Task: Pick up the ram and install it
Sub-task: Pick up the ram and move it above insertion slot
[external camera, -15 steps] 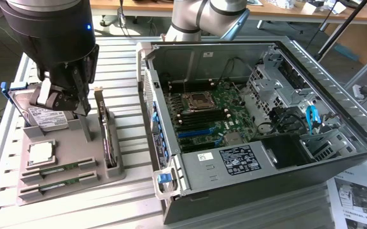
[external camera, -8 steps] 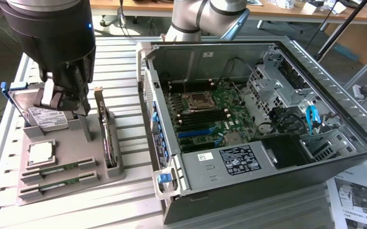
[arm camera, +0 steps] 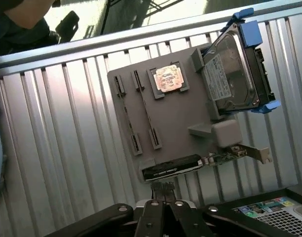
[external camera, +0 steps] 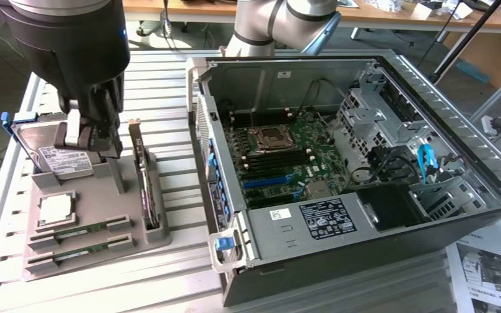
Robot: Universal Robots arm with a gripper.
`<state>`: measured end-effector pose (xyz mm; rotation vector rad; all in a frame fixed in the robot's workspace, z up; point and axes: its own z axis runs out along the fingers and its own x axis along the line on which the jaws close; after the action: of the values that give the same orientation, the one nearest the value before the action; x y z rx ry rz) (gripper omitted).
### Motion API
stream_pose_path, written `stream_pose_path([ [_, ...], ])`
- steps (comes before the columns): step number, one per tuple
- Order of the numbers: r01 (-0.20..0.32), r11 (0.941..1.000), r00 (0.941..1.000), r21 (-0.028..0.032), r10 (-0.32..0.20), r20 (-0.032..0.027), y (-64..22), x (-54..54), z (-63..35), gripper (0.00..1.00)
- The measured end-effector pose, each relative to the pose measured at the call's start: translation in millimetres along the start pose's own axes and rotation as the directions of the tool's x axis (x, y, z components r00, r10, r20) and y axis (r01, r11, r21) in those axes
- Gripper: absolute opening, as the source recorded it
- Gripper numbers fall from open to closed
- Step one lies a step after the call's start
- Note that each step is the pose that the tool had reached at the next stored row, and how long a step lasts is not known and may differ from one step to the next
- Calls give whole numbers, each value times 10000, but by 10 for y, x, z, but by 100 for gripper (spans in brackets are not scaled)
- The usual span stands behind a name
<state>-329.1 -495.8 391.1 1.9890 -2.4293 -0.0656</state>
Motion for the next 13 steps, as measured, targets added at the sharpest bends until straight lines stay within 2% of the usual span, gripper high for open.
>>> stream_pose_path([
  [5,642,9979,9979,-17,-642,-20,0,0,0,11],
  [10,1290,9916,9916,-36,-1290,-40,0,0,0,11],
  [13,1457,9893,9893,-41,-1457,-45,0,0,0,11],
])
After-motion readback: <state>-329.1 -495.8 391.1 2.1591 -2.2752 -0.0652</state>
